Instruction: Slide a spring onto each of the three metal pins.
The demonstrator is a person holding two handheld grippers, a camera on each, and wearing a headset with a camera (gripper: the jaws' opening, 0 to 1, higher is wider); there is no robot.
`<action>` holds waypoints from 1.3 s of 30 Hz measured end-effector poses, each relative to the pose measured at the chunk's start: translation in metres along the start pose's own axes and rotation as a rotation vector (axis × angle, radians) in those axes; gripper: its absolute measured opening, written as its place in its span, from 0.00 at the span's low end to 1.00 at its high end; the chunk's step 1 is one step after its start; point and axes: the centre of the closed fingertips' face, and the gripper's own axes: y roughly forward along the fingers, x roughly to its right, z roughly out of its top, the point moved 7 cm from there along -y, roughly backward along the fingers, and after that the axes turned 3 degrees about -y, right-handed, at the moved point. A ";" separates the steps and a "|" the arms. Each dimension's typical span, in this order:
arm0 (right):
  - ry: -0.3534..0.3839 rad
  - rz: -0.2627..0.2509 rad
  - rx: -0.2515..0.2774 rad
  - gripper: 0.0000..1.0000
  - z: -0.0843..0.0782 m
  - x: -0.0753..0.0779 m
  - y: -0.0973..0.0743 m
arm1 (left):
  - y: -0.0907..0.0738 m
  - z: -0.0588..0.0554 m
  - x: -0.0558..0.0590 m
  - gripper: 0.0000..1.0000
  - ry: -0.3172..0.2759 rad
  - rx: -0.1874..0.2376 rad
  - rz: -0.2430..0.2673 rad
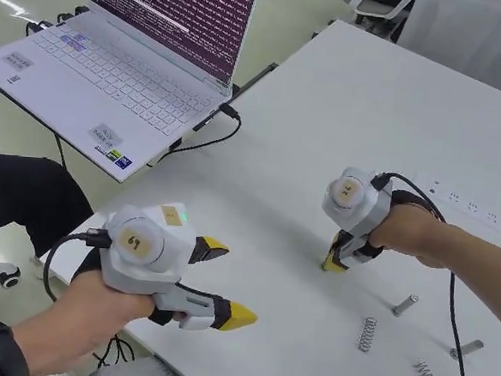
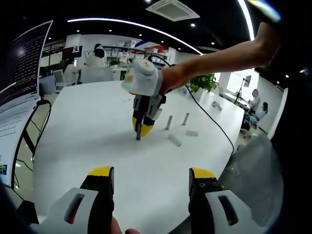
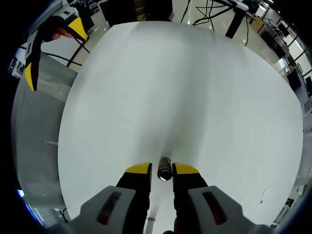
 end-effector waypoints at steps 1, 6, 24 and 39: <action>0.001 0.000 0.001 0.15 0.000 0.000 0.000 | 0.000 0.000 0.000 0.57 0.000 -0.001 0.000; -0.003 -0.007 -0.004 0.19 -0.001 -0.002 -0.002 | -0.001 0.001 0.001 0.58 0.000 -0.001 -0.001; 0.001 -0.049 0.010 0.28 -0.007 -0.004 -0.024 | 0.003 0.006 0.007 0.59 0.018 -0.004 -0.019; 0.056 -0.107 0.054 0.32 -0.021 -0.010 -0.050 | 0.004 0.008 0.012 0.62 0.035 -0.018 -0.030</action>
